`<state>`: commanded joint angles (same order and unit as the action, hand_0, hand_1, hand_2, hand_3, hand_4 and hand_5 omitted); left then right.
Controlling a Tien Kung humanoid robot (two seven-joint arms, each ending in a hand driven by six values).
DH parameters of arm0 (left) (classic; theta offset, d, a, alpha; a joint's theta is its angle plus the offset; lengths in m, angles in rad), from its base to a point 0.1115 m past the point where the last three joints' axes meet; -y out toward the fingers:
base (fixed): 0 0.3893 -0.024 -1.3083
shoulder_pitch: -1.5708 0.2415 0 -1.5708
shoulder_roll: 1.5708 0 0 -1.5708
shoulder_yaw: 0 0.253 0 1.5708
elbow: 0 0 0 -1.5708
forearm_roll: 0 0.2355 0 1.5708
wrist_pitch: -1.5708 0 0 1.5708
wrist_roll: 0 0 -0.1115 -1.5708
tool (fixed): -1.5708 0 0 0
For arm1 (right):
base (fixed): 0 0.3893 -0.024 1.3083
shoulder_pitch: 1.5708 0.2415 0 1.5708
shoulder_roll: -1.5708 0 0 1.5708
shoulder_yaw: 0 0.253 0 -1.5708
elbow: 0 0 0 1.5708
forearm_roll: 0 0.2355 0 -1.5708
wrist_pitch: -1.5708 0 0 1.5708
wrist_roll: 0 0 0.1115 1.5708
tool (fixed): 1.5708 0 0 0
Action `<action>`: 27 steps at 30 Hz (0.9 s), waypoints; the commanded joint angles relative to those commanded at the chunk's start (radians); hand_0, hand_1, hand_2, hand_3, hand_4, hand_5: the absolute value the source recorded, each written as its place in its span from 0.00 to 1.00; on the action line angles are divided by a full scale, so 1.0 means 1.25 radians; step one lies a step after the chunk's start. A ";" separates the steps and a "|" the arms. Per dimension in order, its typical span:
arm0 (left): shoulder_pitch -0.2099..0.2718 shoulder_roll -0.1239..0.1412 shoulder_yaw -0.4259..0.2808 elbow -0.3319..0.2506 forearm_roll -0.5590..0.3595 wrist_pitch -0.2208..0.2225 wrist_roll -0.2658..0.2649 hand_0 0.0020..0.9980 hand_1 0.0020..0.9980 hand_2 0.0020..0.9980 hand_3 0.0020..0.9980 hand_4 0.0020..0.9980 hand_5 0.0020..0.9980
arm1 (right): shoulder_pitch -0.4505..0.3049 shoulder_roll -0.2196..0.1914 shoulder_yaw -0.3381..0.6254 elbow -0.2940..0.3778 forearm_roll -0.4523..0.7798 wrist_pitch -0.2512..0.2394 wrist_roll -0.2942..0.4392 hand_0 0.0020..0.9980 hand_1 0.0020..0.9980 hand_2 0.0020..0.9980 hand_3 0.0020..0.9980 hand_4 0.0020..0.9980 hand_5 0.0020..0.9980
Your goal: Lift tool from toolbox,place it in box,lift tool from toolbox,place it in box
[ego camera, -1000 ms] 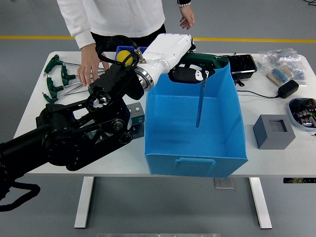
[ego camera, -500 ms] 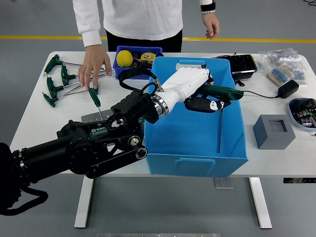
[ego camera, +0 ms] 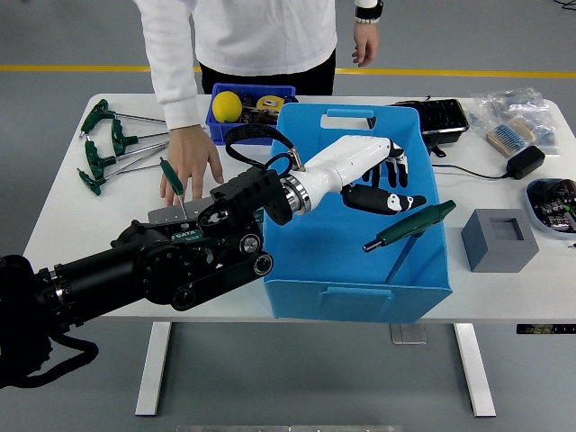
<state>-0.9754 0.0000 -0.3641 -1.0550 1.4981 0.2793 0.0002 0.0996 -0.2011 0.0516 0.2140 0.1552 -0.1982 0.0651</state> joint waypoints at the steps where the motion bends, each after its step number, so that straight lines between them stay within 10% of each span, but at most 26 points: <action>1: -0.004 0.000 -0.003 0.003 -0.013 0.003 -0.011 0.50 0.59 0.70 0.60 0.85 0.63 | 0.000 -0.001 0.002 0.001 -0.003 -0.002 0.000 0.70 0.68 0.73 0.62 0.89 0.77; 16: -0.059 0.000 -0.077 0.017 0.027 0.020 -0.029 0.54 0.62 0.74 0.64 0.85 0.62 | -0.001 -0.003 0.006 0.002 0.010 -0.020 0.020 0.69 0.67 0.73 0.61 0.89 0.77; 27: -0.018 0.054 -0.164 0.000 0.196 -0.134 0.067 0.46 0.52 0.61 0.60 0.92 0.71 | -0.007 0.003 0.000 -0.001 0.035 -0.020 0.026 0.69 0.66 0.73 0.61 0.89 0.77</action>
<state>-0.9980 0.0674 -0.5686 -1.0555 1.7427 0.1122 0.0839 0.0909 -0.1978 0.0516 0.2127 0.1985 -0.2228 0.0980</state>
